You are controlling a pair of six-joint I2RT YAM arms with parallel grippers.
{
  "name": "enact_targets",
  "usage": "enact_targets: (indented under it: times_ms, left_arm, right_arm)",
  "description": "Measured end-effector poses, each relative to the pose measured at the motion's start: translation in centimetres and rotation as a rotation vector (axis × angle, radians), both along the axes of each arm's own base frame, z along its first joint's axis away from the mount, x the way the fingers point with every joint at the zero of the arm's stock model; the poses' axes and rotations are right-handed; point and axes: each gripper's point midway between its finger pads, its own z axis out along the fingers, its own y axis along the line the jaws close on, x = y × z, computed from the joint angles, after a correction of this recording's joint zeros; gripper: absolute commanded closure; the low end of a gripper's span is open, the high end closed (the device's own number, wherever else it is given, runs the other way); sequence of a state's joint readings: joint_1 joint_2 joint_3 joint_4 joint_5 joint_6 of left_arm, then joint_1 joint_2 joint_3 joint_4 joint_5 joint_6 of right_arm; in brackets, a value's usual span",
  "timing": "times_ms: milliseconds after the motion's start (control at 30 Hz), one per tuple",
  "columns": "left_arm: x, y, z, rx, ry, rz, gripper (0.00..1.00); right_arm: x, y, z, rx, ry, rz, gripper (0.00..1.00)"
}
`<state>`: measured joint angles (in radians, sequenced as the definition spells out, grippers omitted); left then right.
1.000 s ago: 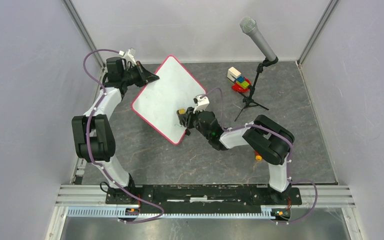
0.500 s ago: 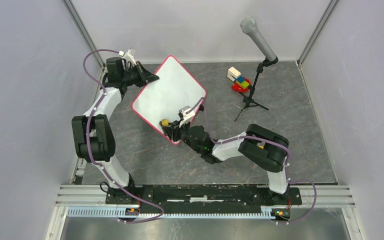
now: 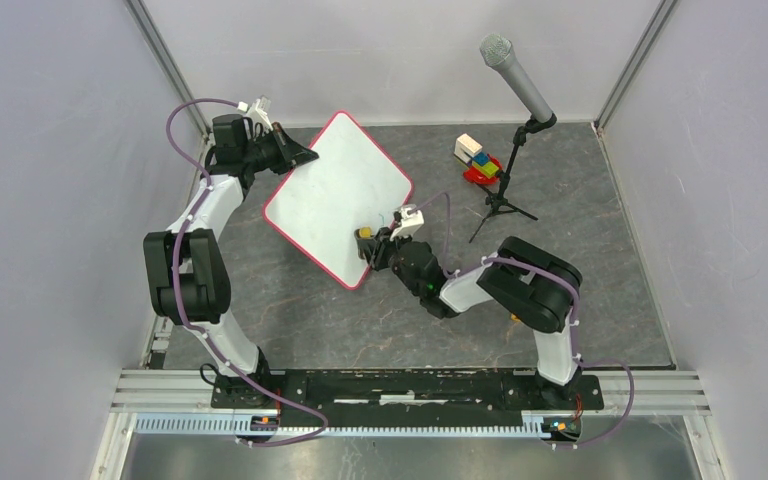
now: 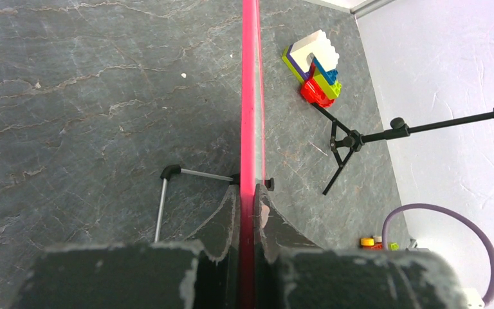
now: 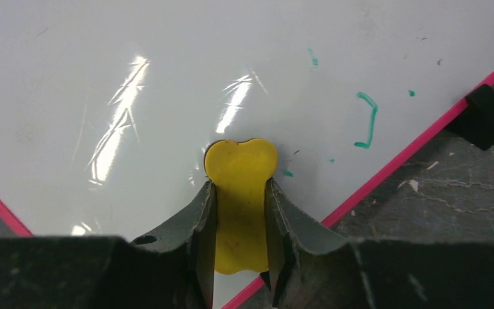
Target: Erase the whiteboard
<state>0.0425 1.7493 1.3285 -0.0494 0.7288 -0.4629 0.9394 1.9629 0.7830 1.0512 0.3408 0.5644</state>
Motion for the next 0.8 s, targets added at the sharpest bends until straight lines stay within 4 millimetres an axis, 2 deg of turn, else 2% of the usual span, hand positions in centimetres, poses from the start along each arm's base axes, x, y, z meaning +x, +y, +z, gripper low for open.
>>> enact_targets:
  times_ms: [100,267,367,467,567,667,733,800]
  left_arm:
    - [0.0,0.0,0.0,-0.001,0.0,-0.001,0.98]
    - [0.0,-0.1,0.1,-0.002,-0.003,-0.005,0.98]
    - [0.0,-0.1,0.1,-0.002,-0.003,-0.004,0.98]
    - [0.0,0.0,0.1,-0.002,-0.003,-0.003,0.98]
    - [0.0,0.0,0.0,-0.001,-0.002,-0.002,0.98]
    - [0.0,0.0,0.0,-0.001,-0.002,-0.002,0.98]
    - [0.0,0.0,0.1,-0.001,-0.002,-0.002,0.98]
    - [0.0,0.0,0.1,-0.001,-0.002,-0.002,0.98]
  right_arm:
    - [-1.0,1.0,0.4,0.01,-0.011,0.033,0.85]
    - [-4.3,4.4,2.0,0.024,-0.066,0.138,0.84]
    - [-4.8,5.1,2.8,0.034,-0.093,0.162,0.84]
    - [-3.4,4.2,3.0,0.04,-0.096,0.138,0.85]
    - [0.1,1.4,2.8,0.043,-0.088,0.049,0.85]
    - [2.4,-1.2,2.0,0.037,-0.064,-0.032,0.85]
    - [3.0,-2.2,1.3,0.025,-0.045,-0.059,0.85]
    - [2.5,-1.8,1.1,0.021,-0.037,-0.046,0.84]
